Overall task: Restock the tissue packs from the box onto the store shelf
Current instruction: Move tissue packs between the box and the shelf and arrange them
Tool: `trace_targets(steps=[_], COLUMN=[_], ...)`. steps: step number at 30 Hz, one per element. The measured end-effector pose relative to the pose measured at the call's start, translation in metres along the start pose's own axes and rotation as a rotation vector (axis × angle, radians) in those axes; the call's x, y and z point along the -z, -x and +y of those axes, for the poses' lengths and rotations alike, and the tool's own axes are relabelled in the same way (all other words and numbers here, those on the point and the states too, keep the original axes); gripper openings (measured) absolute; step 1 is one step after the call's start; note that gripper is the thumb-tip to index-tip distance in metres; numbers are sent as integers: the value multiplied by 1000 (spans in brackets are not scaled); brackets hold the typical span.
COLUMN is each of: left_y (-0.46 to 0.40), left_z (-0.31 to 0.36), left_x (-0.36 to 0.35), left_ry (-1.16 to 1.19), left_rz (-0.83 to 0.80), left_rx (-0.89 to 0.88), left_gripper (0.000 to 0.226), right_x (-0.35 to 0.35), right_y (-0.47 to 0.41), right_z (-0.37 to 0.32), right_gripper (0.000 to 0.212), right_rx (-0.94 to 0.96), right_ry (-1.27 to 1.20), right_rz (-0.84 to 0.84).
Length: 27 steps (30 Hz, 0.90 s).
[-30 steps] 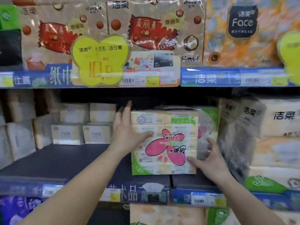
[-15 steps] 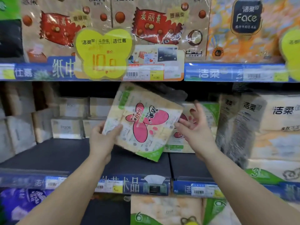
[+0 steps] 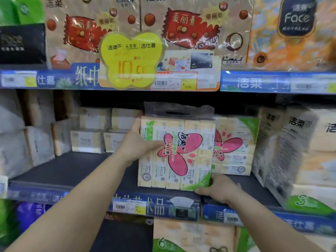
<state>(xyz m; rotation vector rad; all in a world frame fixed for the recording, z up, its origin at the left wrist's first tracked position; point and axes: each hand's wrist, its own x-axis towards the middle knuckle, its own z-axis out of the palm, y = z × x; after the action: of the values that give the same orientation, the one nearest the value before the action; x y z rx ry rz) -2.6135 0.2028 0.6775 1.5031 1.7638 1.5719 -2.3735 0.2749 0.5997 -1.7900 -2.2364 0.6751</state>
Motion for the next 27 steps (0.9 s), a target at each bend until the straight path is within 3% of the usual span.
trace_targets(steps=[4,6,8,11,13,17,21,27], left_y=[3,5,9,20,21,18,21,21], left_z=[2,-6,-23,-43,-47,-43,-42,-38], left_x=[-19,-38,-58,-76,-82,-90,-104,-133], left_ry=[307,525,497,6,-225,-111,-126,31], left_rz=[156,199,147,-112,-184,-201,-184,-297], left_rx=[-52,58,194,223,167,90,20,34], left_gripper=[59,60,61,48,42,59,62,64], right_x=[22,46,68,74,66,45,26,26], right_y=[9,12,9,5,2,9,10,17], right_z=[16,22,22,26,33,39,44,47], right_gripper=[49,56,62,73,70,76,71,70], right_rx=[162,238,306,311,279,153,2,-19], right_ry=[-588,-900,-1043,-922,-823,-733,-548,-552], right_rz=[119,222,443,768,743,585,840,817])
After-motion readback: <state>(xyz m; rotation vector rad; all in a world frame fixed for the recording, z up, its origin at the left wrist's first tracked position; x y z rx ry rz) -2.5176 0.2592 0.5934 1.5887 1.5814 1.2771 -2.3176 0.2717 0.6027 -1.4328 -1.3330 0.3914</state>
